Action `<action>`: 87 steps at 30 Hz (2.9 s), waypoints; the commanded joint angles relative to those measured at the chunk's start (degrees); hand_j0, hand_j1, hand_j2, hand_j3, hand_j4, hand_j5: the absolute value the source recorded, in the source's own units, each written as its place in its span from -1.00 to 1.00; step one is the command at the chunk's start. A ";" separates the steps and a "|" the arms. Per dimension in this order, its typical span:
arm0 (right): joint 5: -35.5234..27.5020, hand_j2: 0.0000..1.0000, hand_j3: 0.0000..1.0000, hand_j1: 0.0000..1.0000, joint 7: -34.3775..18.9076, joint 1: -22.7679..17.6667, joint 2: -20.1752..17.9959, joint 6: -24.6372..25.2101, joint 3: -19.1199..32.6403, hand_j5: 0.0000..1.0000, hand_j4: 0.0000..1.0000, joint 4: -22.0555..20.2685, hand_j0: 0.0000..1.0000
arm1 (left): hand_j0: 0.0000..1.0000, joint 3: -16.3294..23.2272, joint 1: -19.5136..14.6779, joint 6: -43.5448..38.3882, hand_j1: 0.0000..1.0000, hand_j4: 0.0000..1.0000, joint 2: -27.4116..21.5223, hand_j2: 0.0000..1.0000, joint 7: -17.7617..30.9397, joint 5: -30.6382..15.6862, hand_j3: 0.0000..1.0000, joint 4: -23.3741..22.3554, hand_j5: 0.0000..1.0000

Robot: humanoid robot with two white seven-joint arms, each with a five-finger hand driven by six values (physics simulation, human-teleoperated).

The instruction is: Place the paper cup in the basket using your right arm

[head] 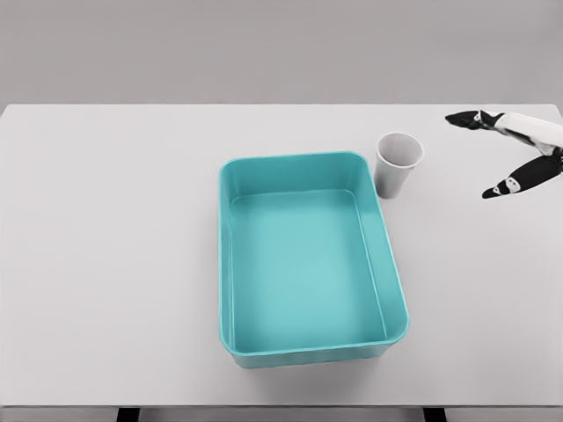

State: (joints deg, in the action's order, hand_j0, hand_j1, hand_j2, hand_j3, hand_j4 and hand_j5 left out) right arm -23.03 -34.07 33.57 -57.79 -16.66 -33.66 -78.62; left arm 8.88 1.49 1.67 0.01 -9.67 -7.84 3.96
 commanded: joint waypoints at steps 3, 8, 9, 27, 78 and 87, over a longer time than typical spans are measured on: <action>-5.27 1.00 1.00 1.00 -0.93 0.09 2.68 -1.79 -0.17 1.00 1.00 3.04 1.00 | 1.00 0.00 0.00 0.00 1.00 1.00 -0.01 1.00 0.00 0.01 1.00 -0.01 1.00; -4.74 1.00 1.00 1.00 -0.93 0.96 3.21 1.81 -0.70 1.00 1.00 10.14 1.00 | 1.00 0.00 0.00 0.00 1.00 1.00 -0.01 1.00 0.00 0.01 1.00 -0.01 1.00; -4.74 1.00 1.00 1.00 -0.93 1.76 4.70 1.90 -0.79 1.00 1.00 12.87 1.00 | 1.00 0.00 0.00 0.00 1.00 1.00 -0.01 1.00 0.00 0.01 1.00 -0.01 1.00; -1.84 1.00 1.00 1.00 -0.93 7.03 16.74 1.64 -4.04 1.00 1.00 22.63 1.00 | 1.00 0.00 0.00 0.00 1.00 1.00 -0.01 1.00 0.00 0.01 1.00 -0.01 1.00; -2.37 1.00 1.00 1.00 -0.93 8.79 20.70 1.46 -7.73 1.00 1.00 24.30 1.00 | 1.00 0.00 0.00 0.00 1.00 1.00 -0.01 1.00 0.00 0.01 1.00 -0.01 1.00; -2.46 1.00 1.00 1.00 -0.93 8.79 21.23 1.37 -7.73 1.00 1.00 24.30 1.00 | 1.00 0.00 0.00 0.08 1.00 1.00 -0.01 1.00 0.00 0.01 1.00 -0.01 1.00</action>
State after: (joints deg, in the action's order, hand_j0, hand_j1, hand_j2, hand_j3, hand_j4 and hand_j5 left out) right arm -25.12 -35.01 42.36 -36.66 -15.32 -41.47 -54.25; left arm 8.88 1.49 1.71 0.00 -9.67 -7.83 3.96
